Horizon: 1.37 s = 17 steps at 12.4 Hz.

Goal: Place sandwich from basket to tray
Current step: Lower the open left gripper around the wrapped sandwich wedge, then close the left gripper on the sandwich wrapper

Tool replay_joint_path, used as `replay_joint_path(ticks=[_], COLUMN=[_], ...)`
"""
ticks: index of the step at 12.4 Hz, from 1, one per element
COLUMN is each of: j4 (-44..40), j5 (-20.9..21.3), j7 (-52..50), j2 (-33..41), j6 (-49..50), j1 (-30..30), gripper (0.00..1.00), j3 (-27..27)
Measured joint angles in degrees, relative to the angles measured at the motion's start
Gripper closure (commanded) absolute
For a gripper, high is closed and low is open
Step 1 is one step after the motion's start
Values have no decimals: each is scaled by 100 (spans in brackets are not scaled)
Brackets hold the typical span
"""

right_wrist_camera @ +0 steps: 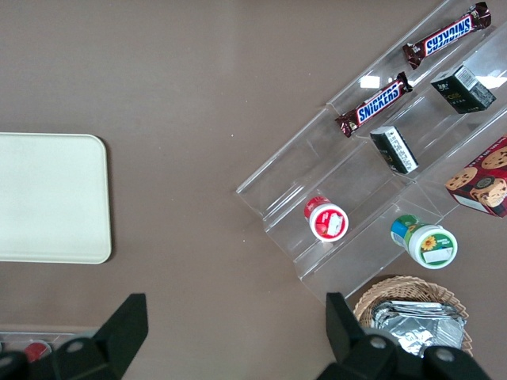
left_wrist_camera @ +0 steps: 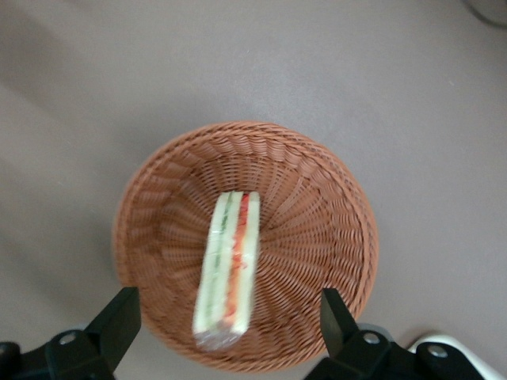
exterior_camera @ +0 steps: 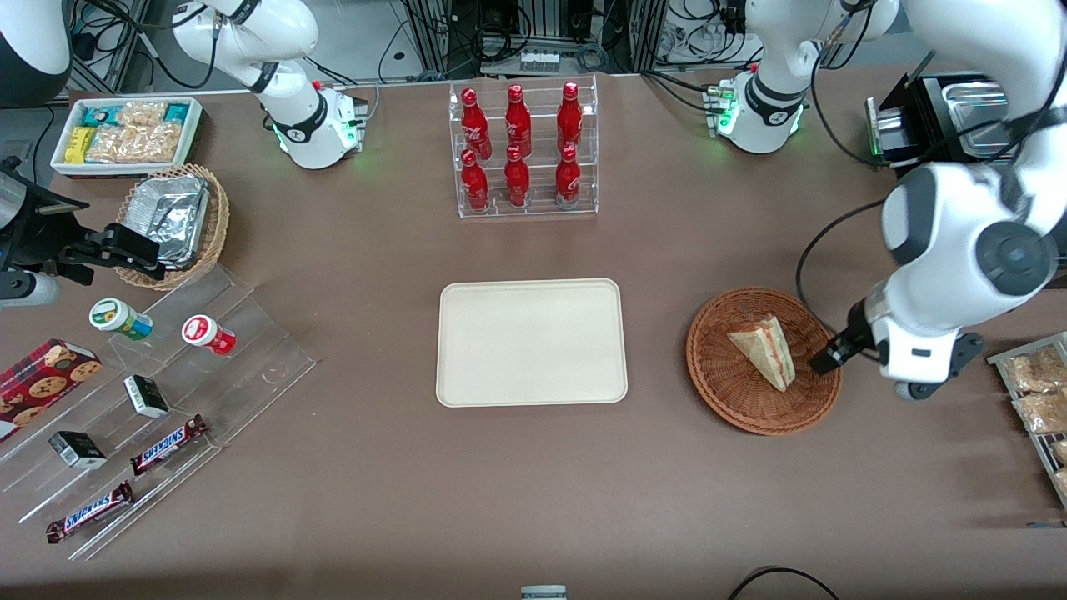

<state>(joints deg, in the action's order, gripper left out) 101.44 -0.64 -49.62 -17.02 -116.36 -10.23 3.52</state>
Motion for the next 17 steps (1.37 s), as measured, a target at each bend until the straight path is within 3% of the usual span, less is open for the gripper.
replay_joint_path(ticks=[2, 5, 14, 15, 16, 17], j4=[344, 1122, 2139, 2236, 2289, 2297], j5=[-6, -13, -6, -6, -6, -6], j7=[-606, -725, -706, -706, -706, -706], j2=[-128, -131, 169, 156, 140, 128], j6=[-679, -1447, -1983, -2102, -2162, -2195], j1=[-102, -301, -417, -430, -434, -434], gripper=[0, 0, 1, 20, 67, 100], j3=[-16, -21, -17, -17, -17, -16])
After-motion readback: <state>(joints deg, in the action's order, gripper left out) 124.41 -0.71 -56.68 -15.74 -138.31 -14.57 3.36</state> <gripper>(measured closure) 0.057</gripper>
